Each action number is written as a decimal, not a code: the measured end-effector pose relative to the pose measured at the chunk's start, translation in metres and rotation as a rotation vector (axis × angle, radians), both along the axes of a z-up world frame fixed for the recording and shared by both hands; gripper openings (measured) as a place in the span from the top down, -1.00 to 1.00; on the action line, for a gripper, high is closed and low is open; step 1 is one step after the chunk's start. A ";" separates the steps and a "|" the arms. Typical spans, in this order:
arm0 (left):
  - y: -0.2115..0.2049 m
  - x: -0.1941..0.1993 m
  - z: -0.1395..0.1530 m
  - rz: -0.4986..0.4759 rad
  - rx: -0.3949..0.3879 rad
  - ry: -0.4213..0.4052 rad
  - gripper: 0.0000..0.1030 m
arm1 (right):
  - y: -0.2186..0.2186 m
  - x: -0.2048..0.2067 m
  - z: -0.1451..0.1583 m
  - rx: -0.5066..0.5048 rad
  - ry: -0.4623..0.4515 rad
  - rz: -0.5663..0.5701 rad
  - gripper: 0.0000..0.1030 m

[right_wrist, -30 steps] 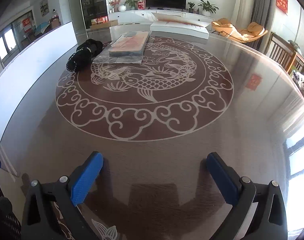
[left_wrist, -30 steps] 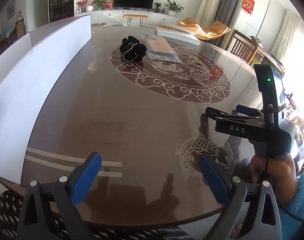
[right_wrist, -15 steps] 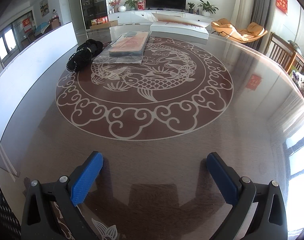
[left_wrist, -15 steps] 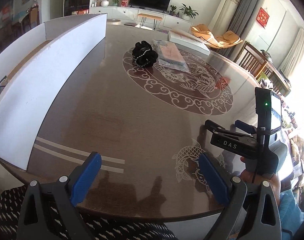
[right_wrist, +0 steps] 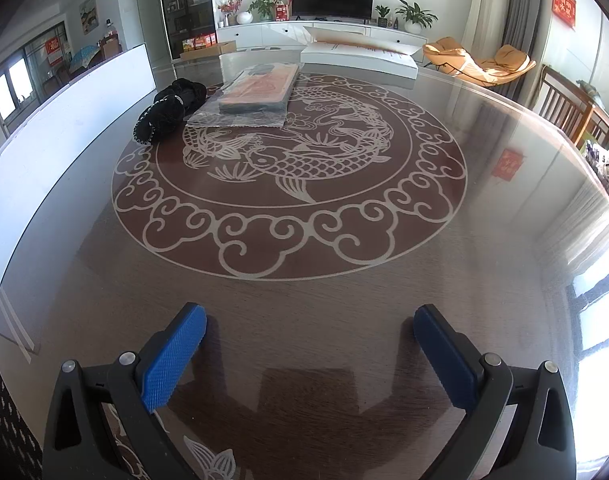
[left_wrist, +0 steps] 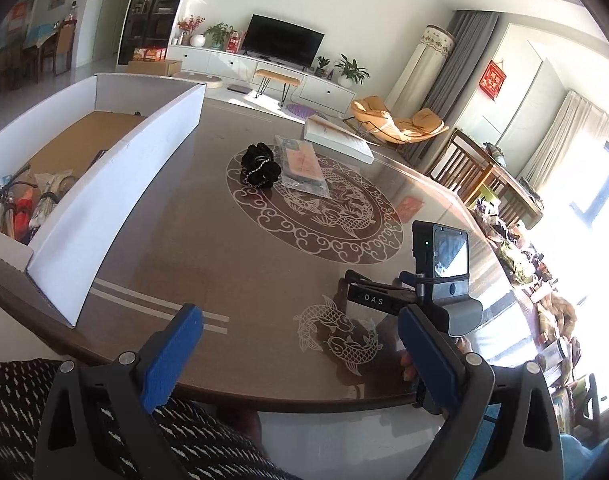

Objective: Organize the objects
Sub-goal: 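Bring both empty tools back over the table, then grasp the black fuzzy bundle with the left tool while the right tool grasps the orange phone case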

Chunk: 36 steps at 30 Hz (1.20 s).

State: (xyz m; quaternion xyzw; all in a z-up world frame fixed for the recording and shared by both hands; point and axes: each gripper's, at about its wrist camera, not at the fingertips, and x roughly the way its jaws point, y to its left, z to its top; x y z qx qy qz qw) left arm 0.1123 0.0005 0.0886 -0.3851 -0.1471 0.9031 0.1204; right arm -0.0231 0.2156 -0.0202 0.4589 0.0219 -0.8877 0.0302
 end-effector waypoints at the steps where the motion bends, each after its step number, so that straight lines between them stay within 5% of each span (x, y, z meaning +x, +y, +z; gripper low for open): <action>1: 0.000 0.000 0.003 0.004 0.005 0.007 -0.93 | 0.000 0.000 0.000 0.000 -0.001 0.001 -1.00; 9: 0.027 -0.039 0.006 -0.012 -0.118 -0.029 -0.93 | -0.001 -0.001 0.000 -0.001 -0.001 0.001 -1.00; 17: 0.052 -0.118 -0.052 -0.017 -0.143 -0.165 -0.93 | -0.001 -0.001 0.000 -0.001 0.001 0.000 -1.00; 30: 0.040 -0.200 -0.115 0.008 -0.208 -0.253 -0.93 | -0.001 0.000 0.000 -0.001 0.001 0.000 -1.00; 36: 0.040 -0.232 -0.118 0.025 -0.234 -0.199 -0.92 | -0.001 0.000 0.000 -0.001 0.001 0.000 -1.00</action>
